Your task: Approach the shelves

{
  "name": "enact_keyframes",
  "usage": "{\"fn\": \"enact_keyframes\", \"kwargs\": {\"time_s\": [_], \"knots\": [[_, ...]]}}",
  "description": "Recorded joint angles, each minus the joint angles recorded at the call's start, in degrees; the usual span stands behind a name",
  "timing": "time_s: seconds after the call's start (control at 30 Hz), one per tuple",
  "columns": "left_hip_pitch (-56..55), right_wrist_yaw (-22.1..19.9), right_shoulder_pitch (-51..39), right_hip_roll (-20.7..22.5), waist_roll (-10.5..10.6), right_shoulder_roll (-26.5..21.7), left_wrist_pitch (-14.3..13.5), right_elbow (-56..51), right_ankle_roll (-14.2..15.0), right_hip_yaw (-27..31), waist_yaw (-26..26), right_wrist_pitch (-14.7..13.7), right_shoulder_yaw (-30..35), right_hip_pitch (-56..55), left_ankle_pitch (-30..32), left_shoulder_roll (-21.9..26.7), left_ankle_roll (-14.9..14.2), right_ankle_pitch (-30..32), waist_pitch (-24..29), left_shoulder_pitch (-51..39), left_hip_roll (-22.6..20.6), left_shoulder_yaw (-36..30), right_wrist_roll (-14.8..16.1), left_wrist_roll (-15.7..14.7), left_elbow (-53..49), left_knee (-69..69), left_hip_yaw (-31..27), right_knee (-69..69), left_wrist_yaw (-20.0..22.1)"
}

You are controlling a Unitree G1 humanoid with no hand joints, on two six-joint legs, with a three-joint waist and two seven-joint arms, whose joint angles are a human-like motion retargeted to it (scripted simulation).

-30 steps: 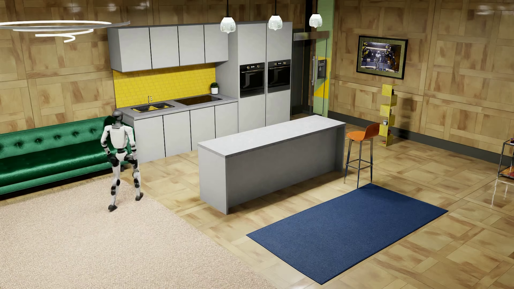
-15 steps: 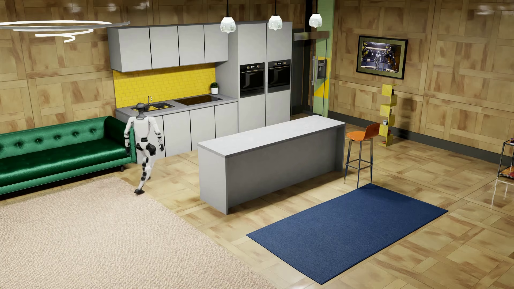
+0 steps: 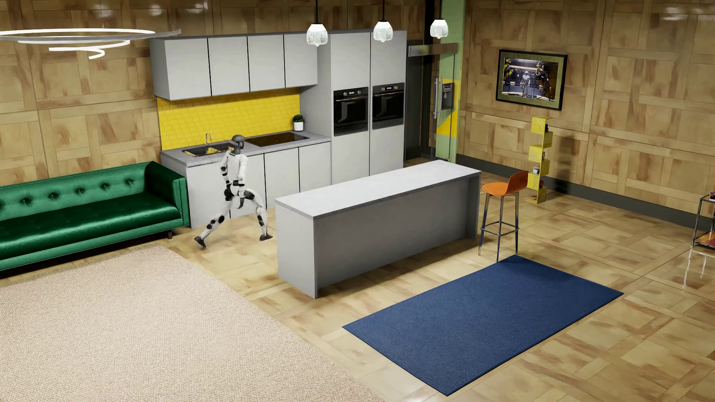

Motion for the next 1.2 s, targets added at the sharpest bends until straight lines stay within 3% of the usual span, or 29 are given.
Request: {"fn": "enact_keyframes", "kwargs": {"time_s": [0.03, 0.07, 0.1, 0.13, 0.17, 0.23, 0.3, 0.37, 0.4, 0.43, 0.5, 0.53, 0.57, 0.6, 0.63, 0.7, 0.73, 0.8, 0.87, 0.9, 0.93, 0.97, 1.0, 1.03, 1.07, 1.1, 1.13, 1.17, 1.2], "knots": [[-1.91, 0.0, -0.29, 3.82, 3.39, 0.09, 0.0, 2.46, 0.0, 0.0, 1.16, 0.0, 2.53, -1.98, 10.22, -1.07, 0.0, 5.18, -0.68, 0.3, 2.47, 1.06, 0.0, 0.0, 1.51, 4.79, 0.0, 5.41, 0.0], [-4.34, 0.0, -1.33, 6.07, 3.42, 0.06, 0.0, 3.96, 0.0, 0.0, 3.22, 0.0, 4.95, 0.25, 19.38, -1.65, 0.0, 2.44, -0.3, 0.99, 1.33, 1.3, 0.0, 0.0, 4.04, 12.7, 0.0, 8.68, 0.0], [-11.28, 0.0, -1.95, 8.94, 3.79, -0.14, 0.0, 2.91, 0.0, 0.0, 4.91, 0.0, 4.14, 1.92, 21.67, -1.77, 0.0, 0.19, -0.6, 0.84, 0.55, -0.27, 0.0, 0.0, 5.49, 23.62, 0.0, 10.93, 0.0], [-15.1, 0.0, -2.6, 12.38, 4.32, 0.75, 0.0, 2.83, 0.0, 0.0, 7.68, 0.0, 0.75, 7.91, 16.3, -1.88, 0.0, -1.42, 1.04, 0.29, 1.18, -1.6, 0.0, 0.0, 6.11, 33.64, 0.0, 9.76, 0.0], [-21.47, 0.0, -4.63, 14.49, 3.41, 0.87, 0.0, 1.53, 0.0, 0.0, 10.05, 0.0, 0.4, 13.63, 8.19, -2.13, 0.0, -3.69, 1.9, 0.66, -1.62, -1.96, 0.0, 0.0, 6.7, 41.16, 0.0, 8.09, 0.0], [-35.62, 0.0, -8.32, 17.41, 1.91, 0.17, 0.0, -5.41, 0.0, 0.0, 16.09, 0.0, -0.62, 25.33, -3.21, -2.91, 0.0, -12.13, 1.45, 2.04, -4.41, -3.62, 0.0, 0.0, 6.68, 44.74, 0.0, 1.99, 0.0], [-40.49, 0.0, -10.61, 14.19, -0.91, -0.28, 0.0, -13.07, 0.0, 0.0, 23.16, 0.0, -6.63, 41.15, -3.61, -2.71, 0.0, -19.89, 3.78, 3.34, -7.41, -4.04, 0.0, 0.0, 6.4, 29.18, 0.0, -5.7, 0.0], [-45.27, 0.0, -15.55, 12.3, -2.08, -0.25, 0.0, -17.85, 0.0, 0.0, 28.52, 0.0, -10.02, 50.32, -0.61, -2.46, 0.0, -29.45, 2.93, 4.5, -5.7, -3.07, 0.0, 0.0, 5.63, 8.45, 0.0, -10.61, 0.0], [-46.31, 0.0, -17.84, 11.94, -1.62, -0.92, 0.0, -20.67, 0.0, 0.0, 30.48, 0.0, -10.93, 53.15, -0.1, -2.74, 0.0, -32.6, 2.01, 4.86, -4.48, -2.58, 0.0, 0.0, 5.19, -2.99, 0.0, -11.26, 0.0], [-48.12, 0.0, -19.85, 10.52, -1.91, -1.16, 0.0, -22.64, 0.0, 0.0, 31.28, 0.0, -11.62, 56.4, 0.12, -2.56, 0.0, -35.21, 1.09, 5.59, -3.38, -2.42, 0.0, 0.0, 4.67, -7.08, 0.0, -11.94, 0.0], [-50.74, 0.0, -19.64, 7.03, -1.8, -1.41, 0.0, -26.04, 0.0, 0.0, 34.23, 0.0, -14.57, 63.46, -2.46, -2.86, 0.0, -35.03, 1.1, 6.32, -2.82, -1.58, 0.0, 0.0, 5.68, -1.06, 0.0, -10.31, 0.0], [-54.07, 0.0, -18.93, 5.98, -2.63, -0.59, 0.0, -25.39, 0.0, 0.0, 34.89, 0.0, -15.61, 63.52, 2.7, -2.95, 0.0, -30.87, -0.46, 6.01, -3.3, -1.92, 0.0, 0.0, 7.86, 5.4, 0.0, -6.32, 0.0], [-55.1, 0.0, -17.44, 3.52, -5.44, 1.25, 0.0, -22.09, 0.0, 0.0, 34.84, 0.0, -15.65, 63.14, 4.56, -3.13, 0.0, -20.76, -1.46, 5.95, -6.36, -2.3, 0.0, 0.0, 11.0, 12.26, 0.0, 0.27, 0.0], [-51.86, 0.0, -15.53, 2.95, -5.96, 1.99, 0.0, -19.39, 0.0, 0.0, 33.45, 0.0, -14.57, 61.51, 2.09, -3.07, 0.0, -7.79, -0.67, 5.05, -8.36, -3.29, 0.0, 0.0, 13.6, 16.38, 0.0, 9.56, 0.0], [-49.11, 0.0, -15.3, 2.41, -6.17, 2.15, 0.0, -15.73, 0.0, 0.0, 32.73, 0.0, -11.07, 55.05, -1.24, -3.75, 0.0, -0.59, -0.59, 3.78, -10.62, -2.64, 0.0, 0.0, 15.66, 18.03, 0.0, 23.68, 0.0], [-37.73, 0.0, -14.88, 4.23, -4.83, 1.99, 0.0, -10.2, 0.0, 0.0, 27.89, 0.0, -3.74, 42.08, -3.29, -4.04, 0.0, -6.35, 0.2, 2.36, -12.34, -3.2, 0.0, 0.0, 13.34, 12.32, 0.0, 43.2, 0.0], [-32.32, 0.0, -13.1, 5.86, -3.41, 2.4, 0.0, -7.7, 0.0, 0.0, 24.34, 0.0, -3.88, 35.93, -3.18, -4.34, 0.0, -8.49, 0.62, 1.32, -12.61, -3.08, 0.0, 0.0, 12.29, 9.0, 0.0, 45.8, 0.0], [-21.46, 0.0, -9.18, 8.28, -0.96, 1.67, 0.0, -4.08, 0.0, 0.0, 17.22, 0.0, -0.53, 26.13, -2.77, -3.69, 0.0, -2.07, 1.22, -0.11, -11.88, -2.27, 0.0, 0.0, 6.16, 2.58, 0.0, 33.93, 0.0], [-13.44, 0.0, -5.1, 7.85, -0.01, 0.9, 0.0, -3.15, 0.0, 0.0, 11.76, 0.0, -0.41, 19.2, -2.81, -2.71, 0.0, 8.56, 1.44, -2.65, -10.82, -0.52, 0.0, 0.0, 0.4, -1.64, 0.0, 9.74, 0.0], [-10.73, 0.0, -3.7, 7.32, -0.11, 0.75, 0.0, -2.74, 0.0, 0.0, 9.89, 0.0, -0.3, 17.66, -3.7, -2.12, 0.0, -1.22, 0.96, -4.52, -10.93, -0.29, 0.0, 0.0, -1.49, -3.11, 0.0, -3.11, 0.0], [-6.98, 0.0, -2.16, 6.0, -0.9, 0.49, 0.0, -3.21, 0.0, 0.0, 8.99, 0.0, 0.71, 17.17, -4.23, -1.38, 0.0, -23.11, 0.87, -6.27, -11.33, 0.57, 0.0, 0.0, -3.76, -4.1, 0.0, -8.82, 0.0], [-7.65, 0.0, -1.48, 4.57, -0.39, 1.19, 0.0, -0.62, 0.0, 0.0, 6.34, 0.0, 0.27, 14.55, -5.08, -1.13, 0.0, -35.45, -1.19, -7.04, -8.96, 2.04, 0.0, 0.0, -5.2, -1.88, 0.0, -8.0, 0.0], [-5.45, 0.0, -0.82, 3.72, -0.56, 1.75, 0.0, 0.81, 0.0, 0.0, 4.7, 0.0, -0.13, 12.31, -3.79, -1.58, 0.0, -34.4, -0.87, -7.14, -8.18, 4.08, 0.0, 0.0, -5.57, -1.23, 0.0, -8.86, 0.0], [-3.46, 0.0, 0.13, 3.93, 0.01, 2.34, 0.0, 2.33, 0.0, 0.0, 3.59, 0.0, -1.17, 10.04, -0.51, -2.16, 0.0, -19.33, -0.92, -6.43, -6.38, 5.88, 0.0, 0.0, -5.45, 1.01, 0.0, -5.71, 0.0], [-5.14, 0.0, 0.35, 6.46, 1.93, 2.54, 0.0, 2.82, 0.0, 0.0, 4.44, 0.0, -0.12, 8.08, 6.39, -2.9, 0.0, -3.67, -2.23, -5.82, -3.75, 6.59, 0.0, 0.0, -4.55, 6.39, 0.0, -3.49, 0.0], [-6.44, 0.0, 0.29, 10.37, 3.31, 2.4, 0.0, 3.39, 0.0, 0.0, 7.37, 0.0, 2.11, 7.62, 16.28, -3.86, 0.0, 2.29, -1.89, -4.07, -2.17, 6.39, 0.0, 0.0, -1.98, 15.91, 0.0, 3.29, 0.0], [-11.42, 0.0, -1.1, 11.9, 4.25, 2.38, 0.0, 3.97, 0.0, 0.0, 8.83, 0.0, 1.24, 10.33, 22.89, -4.7, 0.0, 1.43, -1.23, -3.12, -1.35, 6.33, 0.0, 0.0, 0.43, 27.05, 0.0, 5.92, 0.0], [-18.26, 0.0, -2.7, 14.85, 4.49, 2.58, 0.0, 3.23, 0.0, 0.0, 9.88, 0.0, 0.21, 13.84, 18.23, -4.82, 0.0, 0.67, -0.01, -3.28, -1.11, 3.26, 0.0, 0.0, 2.66, 39.72, 0.0, 6.7, 0.0], [-24.02, 0.0, -5.03, 15.61, 4.05, 2.51, 0.0, 2.03, 0.0, 0.0, 11.8, 0.0, -0.55, 20.85, 9.01, -4.9, 0.0, -2.7, 1.69, -3.63, -1.81, 0.78, 0.0, 0.0, 4.95, 47.52, 0.0, 3.43, 0.0]]}}
